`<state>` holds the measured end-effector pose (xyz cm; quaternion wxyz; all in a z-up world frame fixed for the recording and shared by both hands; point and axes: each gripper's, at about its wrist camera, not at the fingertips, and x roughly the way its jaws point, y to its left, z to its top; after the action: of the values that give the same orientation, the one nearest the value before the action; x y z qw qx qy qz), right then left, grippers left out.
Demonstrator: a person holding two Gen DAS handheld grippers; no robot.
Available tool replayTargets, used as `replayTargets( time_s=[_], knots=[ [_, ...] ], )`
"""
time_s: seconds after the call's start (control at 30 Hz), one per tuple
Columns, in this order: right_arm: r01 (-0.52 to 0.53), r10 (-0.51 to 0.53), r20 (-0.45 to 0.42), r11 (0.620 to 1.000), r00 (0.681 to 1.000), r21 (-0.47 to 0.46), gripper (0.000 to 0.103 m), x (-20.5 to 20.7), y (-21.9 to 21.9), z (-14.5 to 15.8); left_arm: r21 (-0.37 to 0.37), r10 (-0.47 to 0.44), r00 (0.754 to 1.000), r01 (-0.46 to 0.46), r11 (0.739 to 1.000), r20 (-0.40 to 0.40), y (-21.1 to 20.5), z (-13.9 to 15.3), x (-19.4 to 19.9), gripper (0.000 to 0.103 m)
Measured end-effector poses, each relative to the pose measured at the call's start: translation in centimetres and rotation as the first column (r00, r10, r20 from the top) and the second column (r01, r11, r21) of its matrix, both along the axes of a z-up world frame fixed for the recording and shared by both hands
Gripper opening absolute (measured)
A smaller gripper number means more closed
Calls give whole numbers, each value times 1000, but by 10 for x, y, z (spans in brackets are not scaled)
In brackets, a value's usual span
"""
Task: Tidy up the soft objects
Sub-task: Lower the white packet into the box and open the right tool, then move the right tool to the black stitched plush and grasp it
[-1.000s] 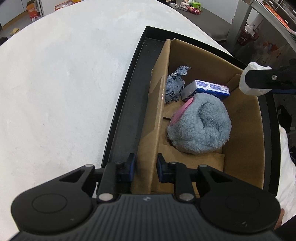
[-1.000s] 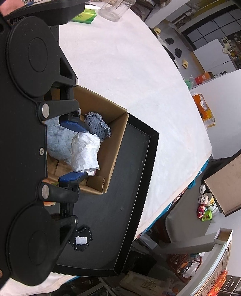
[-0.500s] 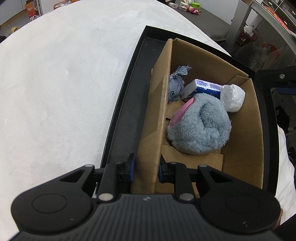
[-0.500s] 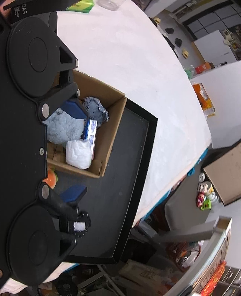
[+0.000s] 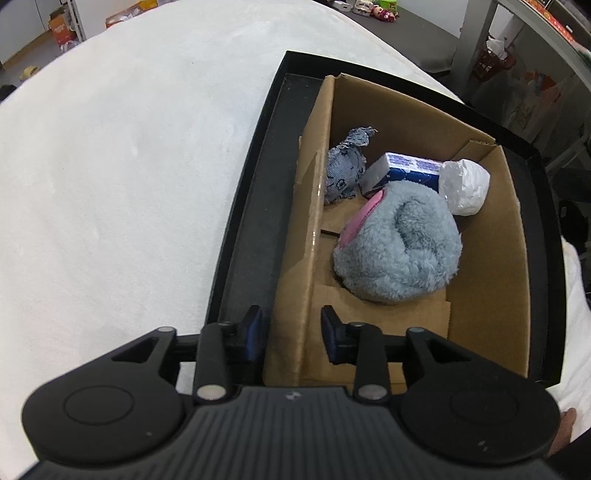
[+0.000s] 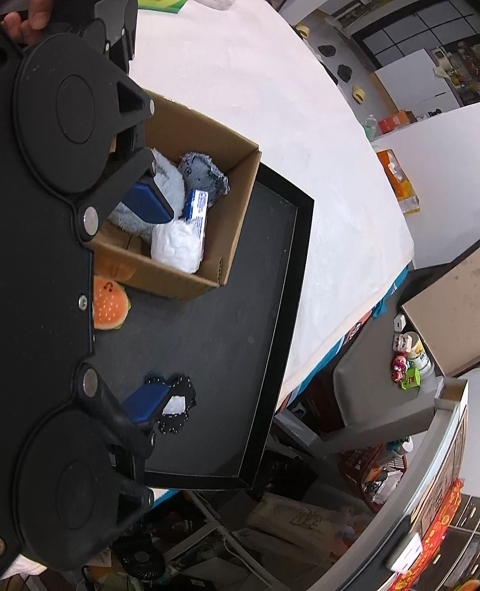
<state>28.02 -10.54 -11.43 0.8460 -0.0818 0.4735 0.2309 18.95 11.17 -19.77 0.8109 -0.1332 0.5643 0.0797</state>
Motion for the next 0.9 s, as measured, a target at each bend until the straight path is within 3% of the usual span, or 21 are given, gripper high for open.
replayTargets(
  time_s=[0.57,0.9],
  knots=[
    [41,-39,-27,996,999,77,101,14,-48,-22,136,-4,999,10,991,-41,-18,9,16,58],
    [113,-100,-85,978,991,173,103,28,-82,-56,197,-11,997,25,980,-72,-32,8,22,65]
  ],
)
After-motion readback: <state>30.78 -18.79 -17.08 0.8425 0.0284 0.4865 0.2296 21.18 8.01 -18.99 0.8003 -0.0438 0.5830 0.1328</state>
